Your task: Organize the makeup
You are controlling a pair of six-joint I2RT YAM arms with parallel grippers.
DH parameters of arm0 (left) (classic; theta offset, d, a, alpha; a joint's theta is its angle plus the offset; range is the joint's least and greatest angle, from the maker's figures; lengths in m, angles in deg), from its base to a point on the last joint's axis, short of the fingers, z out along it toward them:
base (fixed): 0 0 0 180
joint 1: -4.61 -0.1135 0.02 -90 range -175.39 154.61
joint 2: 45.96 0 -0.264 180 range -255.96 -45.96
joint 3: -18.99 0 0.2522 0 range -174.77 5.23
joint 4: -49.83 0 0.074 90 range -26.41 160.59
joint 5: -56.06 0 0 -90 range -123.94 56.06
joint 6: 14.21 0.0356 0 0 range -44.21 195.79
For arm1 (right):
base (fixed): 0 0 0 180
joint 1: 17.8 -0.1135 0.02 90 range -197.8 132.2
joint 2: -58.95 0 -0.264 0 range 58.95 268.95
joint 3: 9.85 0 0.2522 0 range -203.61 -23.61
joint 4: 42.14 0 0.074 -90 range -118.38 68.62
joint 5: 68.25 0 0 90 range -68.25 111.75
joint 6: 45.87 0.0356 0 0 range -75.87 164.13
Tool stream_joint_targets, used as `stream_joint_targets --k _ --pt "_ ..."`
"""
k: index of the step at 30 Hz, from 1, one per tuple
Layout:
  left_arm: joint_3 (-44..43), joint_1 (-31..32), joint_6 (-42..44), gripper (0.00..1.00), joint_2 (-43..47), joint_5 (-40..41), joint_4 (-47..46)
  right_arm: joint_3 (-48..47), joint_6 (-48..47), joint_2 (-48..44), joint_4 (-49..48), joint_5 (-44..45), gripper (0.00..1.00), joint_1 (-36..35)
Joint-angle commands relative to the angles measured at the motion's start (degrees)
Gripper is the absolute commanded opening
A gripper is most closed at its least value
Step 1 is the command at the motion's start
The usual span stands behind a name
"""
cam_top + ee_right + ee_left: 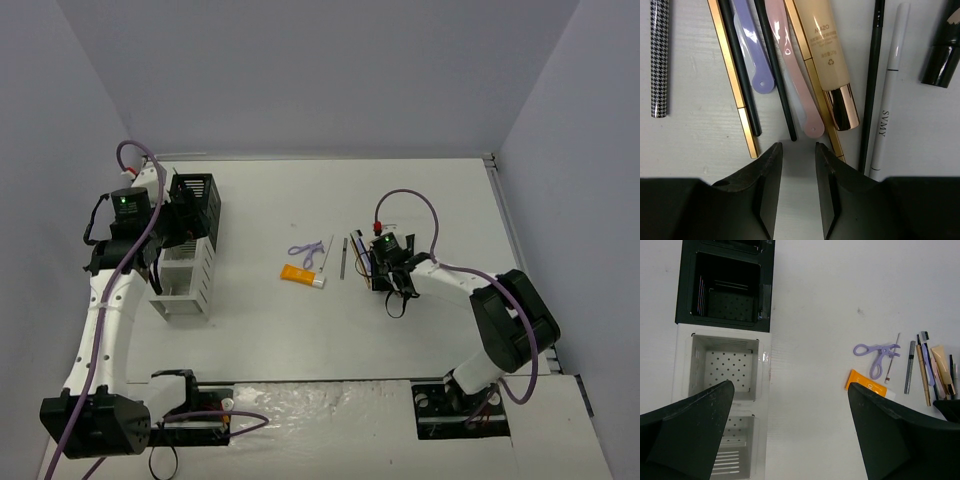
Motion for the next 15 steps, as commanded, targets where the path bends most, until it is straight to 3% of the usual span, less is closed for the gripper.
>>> stream_joint_targets --k 1,15 --pt "-2.7 0.2 0.6 0.97 0.5 -0.4 -2.9 -3.1 -0.1 1.9 -1.6 -1.4 0.29 0.5" --pt "-2.9 0.2 0.5 0.97 0.0 -0.3 -2.7 -4.6 1.1 3.6 -0.1 -3.4 0.19 0.3"
